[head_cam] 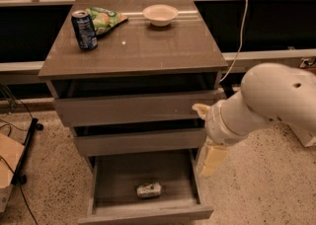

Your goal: Pick 7up can from bottom drawer and place on counter

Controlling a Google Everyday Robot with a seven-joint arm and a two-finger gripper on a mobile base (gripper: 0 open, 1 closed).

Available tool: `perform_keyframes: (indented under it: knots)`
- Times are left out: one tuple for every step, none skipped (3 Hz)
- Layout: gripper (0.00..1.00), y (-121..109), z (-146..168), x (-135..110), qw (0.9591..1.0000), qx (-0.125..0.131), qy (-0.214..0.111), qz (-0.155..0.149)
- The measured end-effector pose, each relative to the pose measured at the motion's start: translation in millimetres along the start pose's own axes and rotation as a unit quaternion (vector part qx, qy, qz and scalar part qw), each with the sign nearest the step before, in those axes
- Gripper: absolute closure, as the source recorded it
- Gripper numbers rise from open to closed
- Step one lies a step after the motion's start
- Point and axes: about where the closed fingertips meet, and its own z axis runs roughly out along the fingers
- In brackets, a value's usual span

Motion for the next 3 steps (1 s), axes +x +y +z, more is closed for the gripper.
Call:
perform_keyframes:
  knots:
    - [0.0, 26, 61, 7, 0.9987, -0.03, -0.042, -0.005]
    - [0.0, 51, 137, 22, 0.993, -0.09, -0.069, 0.032]
    - [0.0, 67, 168, 28, 0.9877, -0.123, -0.081, 0.051]
